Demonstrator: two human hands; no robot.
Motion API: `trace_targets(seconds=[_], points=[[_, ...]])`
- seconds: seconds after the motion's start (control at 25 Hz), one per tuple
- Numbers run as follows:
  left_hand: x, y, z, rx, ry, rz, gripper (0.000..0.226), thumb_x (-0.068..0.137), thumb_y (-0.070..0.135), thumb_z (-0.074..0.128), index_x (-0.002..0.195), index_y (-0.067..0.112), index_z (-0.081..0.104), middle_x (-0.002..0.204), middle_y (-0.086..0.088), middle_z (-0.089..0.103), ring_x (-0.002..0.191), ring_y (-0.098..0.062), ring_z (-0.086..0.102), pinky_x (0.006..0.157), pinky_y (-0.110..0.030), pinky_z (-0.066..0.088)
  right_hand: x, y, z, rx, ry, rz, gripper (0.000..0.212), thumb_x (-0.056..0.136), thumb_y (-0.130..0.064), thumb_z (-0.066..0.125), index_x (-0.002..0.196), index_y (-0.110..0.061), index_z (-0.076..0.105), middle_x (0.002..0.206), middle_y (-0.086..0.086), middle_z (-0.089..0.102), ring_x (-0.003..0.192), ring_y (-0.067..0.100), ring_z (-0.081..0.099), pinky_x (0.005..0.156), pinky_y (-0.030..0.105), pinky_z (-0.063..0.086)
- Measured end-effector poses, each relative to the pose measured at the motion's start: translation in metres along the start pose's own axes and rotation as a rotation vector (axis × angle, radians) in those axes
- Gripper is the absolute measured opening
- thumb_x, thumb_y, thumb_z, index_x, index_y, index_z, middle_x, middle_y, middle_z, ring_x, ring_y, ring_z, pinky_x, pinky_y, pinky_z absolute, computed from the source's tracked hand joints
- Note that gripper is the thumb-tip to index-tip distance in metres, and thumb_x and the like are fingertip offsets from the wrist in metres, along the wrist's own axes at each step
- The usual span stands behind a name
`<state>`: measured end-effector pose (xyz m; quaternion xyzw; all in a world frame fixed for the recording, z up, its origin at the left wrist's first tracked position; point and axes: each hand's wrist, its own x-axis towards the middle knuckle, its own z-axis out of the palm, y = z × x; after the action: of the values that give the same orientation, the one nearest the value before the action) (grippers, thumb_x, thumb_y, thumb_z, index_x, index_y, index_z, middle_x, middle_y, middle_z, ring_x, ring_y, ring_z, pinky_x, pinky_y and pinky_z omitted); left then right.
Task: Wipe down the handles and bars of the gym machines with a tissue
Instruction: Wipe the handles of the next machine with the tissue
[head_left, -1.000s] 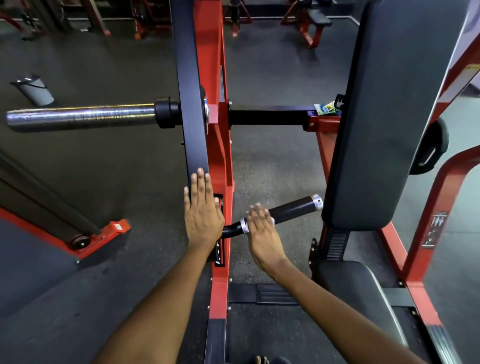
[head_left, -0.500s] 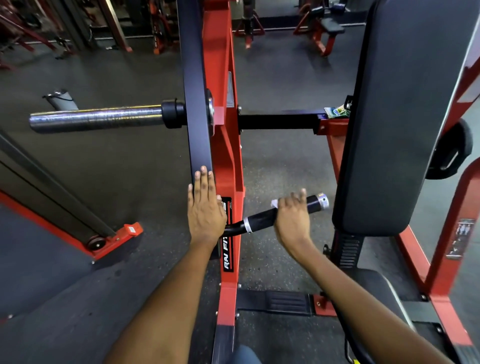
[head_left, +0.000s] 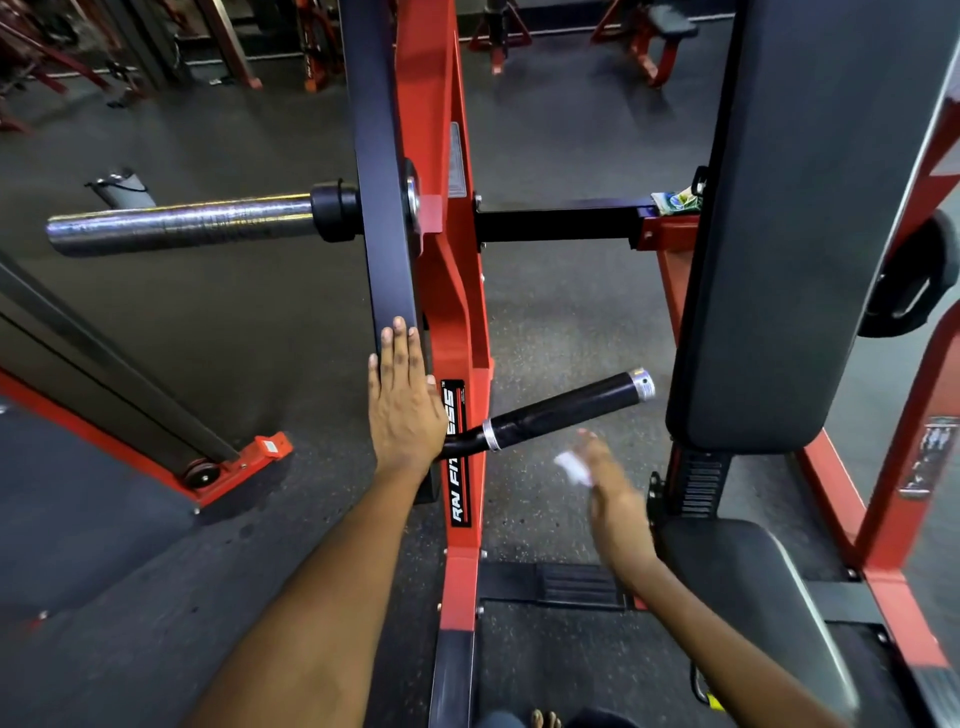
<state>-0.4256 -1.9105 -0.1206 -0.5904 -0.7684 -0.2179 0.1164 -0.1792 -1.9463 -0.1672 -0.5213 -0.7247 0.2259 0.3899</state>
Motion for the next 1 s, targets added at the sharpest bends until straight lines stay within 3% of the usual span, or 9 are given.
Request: trace_targets(seconds=[0.12, 0.24, 0.4, 0.48, 0.6, 0.68, 0.76, 0.88, 1.0], points=[[0.000, 0.002, 0.000, -0.004, -0.005, -0.007, 0.060, 0.096, 0.016, 0.028, 0.152, 0.004, 0.013, 0.161, -0.010, 0.008, 0.149, -0.022, 0.004, 0.121, -0.042, 0.009, 0.045, -0.012, -0.017, 0.569, 0.477, 0.820, 0.025, 0.095, 0.002, 0.039, 0.106, -0.001, 0.061, 0.068, -0.006, 0.062, 0.074, 0.018, 0.056, 0.069, 0.022, 0.043], [0.001, 0.004, -0.003, -0.001, -0.013, -0.019, 0.062, 0.095, 0.014, 0.033, 0.152, 0.004, 0.012, 0.161, -0.010, 0.007, 0.149, -0.022, 0.003, 0.122, -0.041, 0.007, 0.086, -0.034, -0.004, 0.893, 0.578, 0.942, 0.023, 0.096, 0.004, 0.035, 0.083, -0.008, 0.051, 0.057, -0.006, 0.045, 0.058, 0.008, 0.037, 0.052, 0.006, 0.036], [0.000, 0.004, -0.004, 0.005, -0.007, -0.015, 0.062, 0.095, 0.015, 0.031, 0.152, 0.004, 0.012, 0.161, -0.010, 0.008, 0.149, -0.023, 0.003, 0.122, -0.041, 0.006, 0.071, -0.063, 0.046, 0.838, 0.405, 1.073, 0.027, 0.096, 0.002, 0.035, 0.077, -0.015, 0.045, 0.072, 0.001, 0.043, 0.059, 0.012, 0.039, 0.057, 0.020, 0.037], [0.000, 0.005, -0.004, 0.006, -0.005, -0.018, 0.062, 0.095, 0.014, 0.031, 0.152, 0.004, 0.012, 0.161, -0.010, 0.008, 0.149, -0.023, 0.003, 0.122, -0.040, 0.004, 0.057, -0.071, 0.064, 0.858, 0.244, 1.061, 0.036, 0.094, 0.007, 0.035, 0.069, -0.019, 0.043, 0.069, 0.001, 0.046, 0.064, 0.013, 0.044, 0.052, 0.013, 0.040], [0.001, 0.005, -0.005, 0.000, -0.001, -0.026, 0.062, 0.095, 0.013, 0.035, 0.153, 0.004, 0.012, 0.161, -0.010, 0.008, 0.149, -0.023, 0.004, 0.122, -0.041, 0.006, 0.037, -0.083, 0.068, 1.071, 0.009, 1.088, 0.031, 0.093, 0.015, 0.029, 0.090, -0.003, 0.055, 0.093, 0.014, 0.056, 0.082, 0.021, 0.060, 0.083, 0.023, 0.053], [0.001, 0.004, -0.004, 0.004, -0.004, -0.026, 0.063, 0.095, 0.013, 0.035, 0.153, 0.004, 0.012, 0.161, -0.010, 0.008, 0.149, -0.023, 0.004, 0.122, -0.042, 0.007, 0.030, -0.081, 0.044, 0.970, 0.057, 1.055, 0.030, 0.092, 0.014, 0.032, 0.111, 0.007, 0.054, 0.099, 0.017, 0.061, 0.089, 0.028, 0.064, 0.082, 0.032, 0.054], [0.001, 0.004, -0.004, 0.004, -0.005, -0.025, 0.062, 0.095, 0.013, 0.035, 0.153, 0.004, 0.012, 0.161, -0.010, 0.008, 0.149, -0.023, 0.004, 0.122, -0.042, 0.007, 0.031, -0.065, 0.004, 0.599, 0.245, 0.836, 0.028, 0.092, 0.007, 0.037, 0.109, 0.000, 0.058, 0.092, 0.007, 0.063, 0.081, 0.021, 0.061, 0.066, 0.023, 0.050], [0.002, 0.005, -0.005, 0.004, -0.007, -0.027, 0.062, 0.096, 0.013, 0.034, 0.153, 0.005, 0.011, 0.162, -0.010, 0.007, 0.149, -0.023, 0.002, 0.122, -0.042, 0.007, 0.046, -0.011, -0.035, -0.092, 0.346, 0.158, 0.049, 0.087, 0.010, 0.034, 0.132, -0.004, 0.048, 0.137, 0.002, 0.046, 0.131, 0.021, 0.039, 0.110, 0.022, 0.029], [0.001, 0.004, -0.005, 0.003, -0.001, -0.022, 0.062, 0.096, 0.013, 0.035, 0.153, 0.005, 0.011, 0.162, -0.010, 0.007, 0.149, -0.022, 0.002, 0.122, -0.041, 0.006, 0.050, 0.024, -0.006, -0.433, 0.131, -0.075, 0.076, 0.078, 0.024, 0.035, 0.147, -0.004, 0.020, 0.155, 0.009, 0.014, 0.144, 0.023, 0.002, 0.119, 0.036, -0.002]])
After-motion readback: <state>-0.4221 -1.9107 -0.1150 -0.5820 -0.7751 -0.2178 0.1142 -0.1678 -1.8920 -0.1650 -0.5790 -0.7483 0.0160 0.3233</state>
